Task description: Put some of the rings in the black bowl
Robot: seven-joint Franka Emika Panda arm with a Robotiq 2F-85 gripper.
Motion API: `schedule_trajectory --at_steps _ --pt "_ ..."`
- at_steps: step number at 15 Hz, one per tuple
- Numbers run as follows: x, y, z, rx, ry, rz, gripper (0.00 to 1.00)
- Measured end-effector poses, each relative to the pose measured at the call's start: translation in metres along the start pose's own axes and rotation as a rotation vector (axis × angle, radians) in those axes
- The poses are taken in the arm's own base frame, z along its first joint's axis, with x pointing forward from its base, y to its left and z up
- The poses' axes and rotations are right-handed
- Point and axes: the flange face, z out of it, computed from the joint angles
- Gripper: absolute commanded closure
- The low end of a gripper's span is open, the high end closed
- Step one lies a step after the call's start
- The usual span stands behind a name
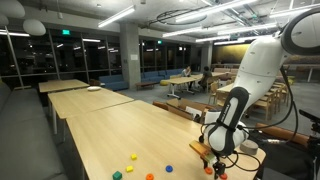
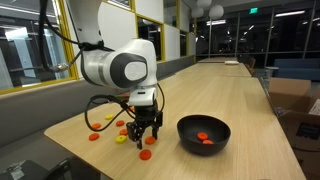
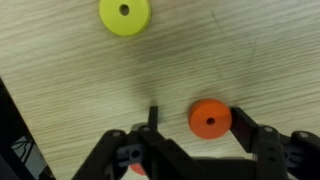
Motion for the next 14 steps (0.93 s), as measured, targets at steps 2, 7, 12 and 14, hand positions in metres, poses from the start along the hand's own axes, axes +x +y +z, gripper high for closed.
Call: schedule_trajectory --at_steps 2,7,12,14 --pt "0.0 -0.003 -0.003 0.009 -0.002 0.001 0.71" --pt "0.0 -0.005 -0.005 0.015 -0.003 0.001 0.83" --pt "-0.001 -0.01 -0.012 0.06 0.022 -0.077 0.83" --pt "0.0 -0.015 -0.019 0.093 0.041 -0.124 0.83"
